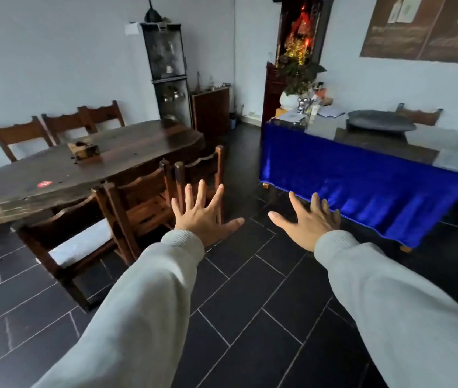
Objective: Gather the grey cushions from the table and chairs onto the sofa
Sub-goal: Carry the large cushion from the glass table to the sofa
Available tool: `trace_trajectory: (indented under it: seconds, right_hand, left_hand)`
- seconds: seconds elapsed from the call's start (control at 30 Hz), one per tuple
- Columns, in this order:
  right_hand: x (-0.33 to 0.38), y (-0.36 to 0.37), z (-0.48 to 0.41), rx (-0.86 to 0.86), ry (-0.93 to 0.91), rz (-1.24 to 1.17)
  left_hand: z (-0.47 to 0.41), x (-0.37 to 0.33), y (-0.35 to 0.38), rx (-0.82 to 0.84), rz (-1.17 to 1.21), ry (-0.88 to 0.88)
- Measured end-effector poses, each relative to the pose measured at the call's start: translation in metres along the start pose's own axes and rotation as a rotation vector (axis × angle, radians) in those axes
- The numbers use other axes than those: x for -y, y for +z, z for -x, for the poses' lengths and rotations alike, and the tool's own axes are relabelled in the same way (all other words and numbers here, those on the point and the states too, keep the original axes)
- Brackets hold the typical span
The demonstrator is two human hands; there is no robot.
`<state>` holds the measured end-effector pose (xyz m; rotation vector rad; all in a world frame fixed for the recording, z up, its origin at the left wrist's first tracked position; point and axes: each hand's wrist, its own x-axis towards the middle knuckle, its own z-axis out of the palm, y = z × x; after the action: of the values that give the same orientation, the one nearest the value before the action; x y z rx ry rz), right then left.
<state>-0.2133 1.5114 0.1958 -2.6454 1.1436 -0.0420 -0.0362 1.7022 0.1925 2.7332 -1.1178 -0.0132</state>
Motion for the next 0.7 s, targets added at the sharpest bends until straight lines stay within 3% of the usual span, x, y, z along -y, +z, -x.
trace_trajectory:
  seconds: [0.33, 0.7]
  right_hand:
    - [-0.158, -0.066, -0.075, -0.076, 0.321, 0.031]
    - [-0.244, -0.137, -0.267, -0.022, 0.488, 0.072]
  left_hand:
    - [-0.154, -0.211, 0.018, 0.025, -0.055, 0.350]
    - [-0.373, -0.328, 0.045, 0.137, -0.031, 0.472]
